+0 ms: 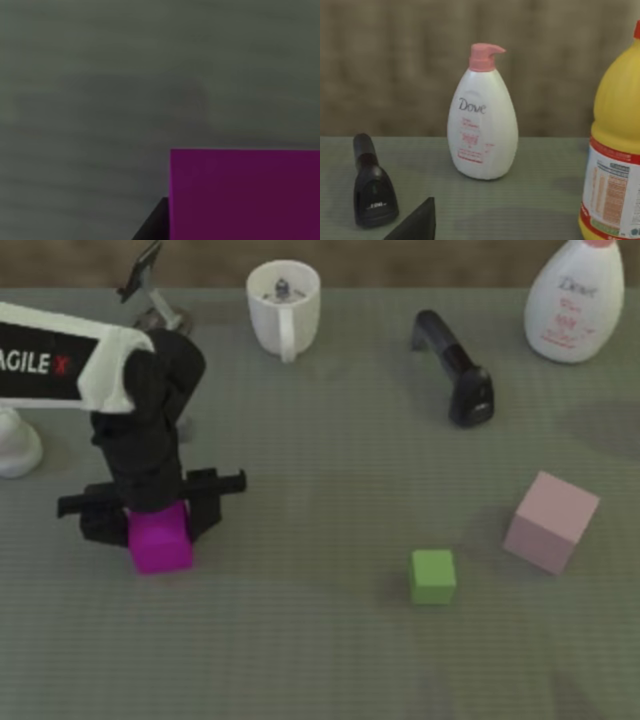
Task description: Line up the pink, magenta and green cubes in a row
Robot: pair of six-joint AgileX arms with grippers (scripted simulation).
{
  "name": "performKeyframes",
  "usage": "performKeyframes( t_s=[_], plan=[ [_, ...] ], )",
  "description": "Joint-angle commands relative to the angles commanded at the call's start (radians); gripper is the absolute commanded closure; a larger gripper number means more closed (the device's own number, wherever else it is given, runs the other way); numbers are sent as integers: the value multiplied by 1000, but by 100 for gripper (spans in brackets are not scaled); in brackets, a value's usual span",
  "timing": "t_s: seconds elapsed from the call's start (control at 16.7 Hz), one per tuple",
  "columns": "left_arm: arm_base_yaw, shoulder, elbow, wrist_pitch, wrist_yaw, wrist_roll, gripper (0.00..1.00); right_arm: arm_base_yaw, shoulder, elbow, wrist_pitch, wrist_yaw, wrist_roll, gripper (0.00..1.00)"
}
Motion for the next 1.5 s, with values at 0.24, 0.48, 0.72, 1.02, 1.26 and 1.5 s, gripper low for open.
performKeyframes(
  t_s=[0.24, 0.48, 0.72, 1.02, 1.26, 1.5],
  plan=[
    [0, 0, 0, 0, 0, 0, 100, 0, 0, 0, 0, 0, 0, 0],
    [0, -25, 7, -17, -7, 6, 100, 0, 0, 0, 0, 0, 0, 0],
    [5, -66, 64, -123, -8, 6, 100, 0, 0, 0, 0, 0, 0, 0],
    [18, -135, 139, -260, -8, 3, 100, 0, 0, 0, 0, 0, 0, 0],
    [12, -132, 137, -259, -8, 5, 100, 0, 0, 0, 0, 0, 0, 0],
    [-61, -83, 211, -301, -8, -54, 100, 0, 0, 0, 0, 0, 0, 0]
  ],
)
